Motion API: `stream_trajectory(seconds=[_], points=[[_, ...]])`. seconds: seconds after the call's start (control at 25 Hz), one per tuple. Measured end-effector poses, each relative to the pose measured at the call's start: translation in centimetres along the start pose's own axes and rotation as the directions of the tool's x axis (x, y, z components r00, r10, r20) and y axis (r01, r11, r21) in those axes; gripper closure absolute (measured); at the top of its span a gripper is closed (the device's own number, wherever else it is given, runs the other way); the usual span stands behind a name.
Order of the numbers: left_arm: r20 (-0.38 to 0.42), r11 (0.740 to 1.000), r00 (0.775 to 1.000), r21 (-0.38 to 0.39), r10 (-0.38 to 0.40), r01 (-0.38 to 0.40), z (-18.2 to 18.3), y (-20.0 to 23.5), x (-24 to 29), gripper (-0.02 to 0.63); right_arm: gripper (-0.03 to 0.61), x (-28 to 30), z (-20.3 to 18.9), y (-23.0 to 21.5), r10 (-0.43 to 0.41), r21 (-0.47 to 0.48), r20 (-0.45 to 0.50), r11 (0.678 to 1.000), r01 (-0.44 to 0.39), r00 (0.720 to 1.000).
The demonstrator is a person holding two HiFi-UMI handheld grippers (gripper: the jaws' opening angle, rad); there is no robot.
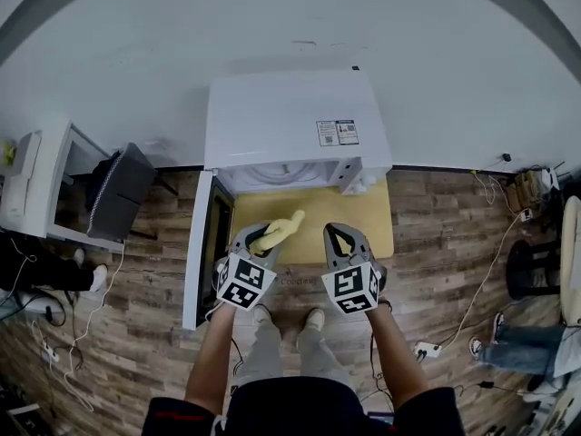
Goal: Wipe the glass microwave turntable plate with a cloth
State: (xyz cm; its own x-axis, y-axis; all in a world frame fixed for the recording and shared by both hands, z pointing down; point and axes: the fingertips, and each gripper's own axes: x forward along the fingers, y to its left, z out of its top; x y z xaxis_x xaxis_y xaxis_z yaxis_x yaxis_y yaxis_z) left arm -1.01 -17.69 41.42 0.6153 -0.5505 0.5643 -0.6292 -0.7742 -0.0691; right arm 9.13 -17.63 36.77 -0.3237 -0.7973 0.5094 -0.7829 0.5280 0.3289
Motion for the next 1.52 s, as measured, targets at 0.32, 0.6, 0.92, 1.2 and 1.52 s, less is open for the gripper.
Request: stream_trajectory(seconds=[0.32, 0.6, 0.92, 1.2, 1.52], points=[[0.064, 0.996, 0.997, -0.077, 0.044, -0.039, 3.9, -0.9, -5.5, 0.492, 0.569, -6.2, 4.8, -2.6, -0.091, 0.192, 0.125, 0.979, 0.066, 0.988], [0.195, 0.979, 0.978, -0.198, 0.078, -0.038, 7.1, -0.9, -11.0, 0.491, 0.569, -10.9, 8.4, -3.4, -0.163, 0.228, 0.200, 0.967, 0.115, 0.966], [0.342, 0.991, 0.934, -0.115, 0.104, -0.068, 12.4, -2.0, -16.5, 0.491, 0.569, -15.1, 13.1, -2.3, -0.180, 0.217, 0.320, 0.970, 0.113, 0.930], [0.426, 0.989, 0.893, -0.079, 0.143, -0.121, 14.7, -2.8, -19.9, 0.492, 0.569, -18.1, 13.7, -2.4, -0.192, 0.220, 0.372, 0.969, 0.114, 0.908], [0.454, 0.983, 0.872, -0.092, 0.182, -0.157, 14.6, -2.8, -21.3, 0.492, 0.569, -18.8, 12.9, -2.4, -0.186, 0.232, 0.394, 0.968, 0.098, 0.900]])
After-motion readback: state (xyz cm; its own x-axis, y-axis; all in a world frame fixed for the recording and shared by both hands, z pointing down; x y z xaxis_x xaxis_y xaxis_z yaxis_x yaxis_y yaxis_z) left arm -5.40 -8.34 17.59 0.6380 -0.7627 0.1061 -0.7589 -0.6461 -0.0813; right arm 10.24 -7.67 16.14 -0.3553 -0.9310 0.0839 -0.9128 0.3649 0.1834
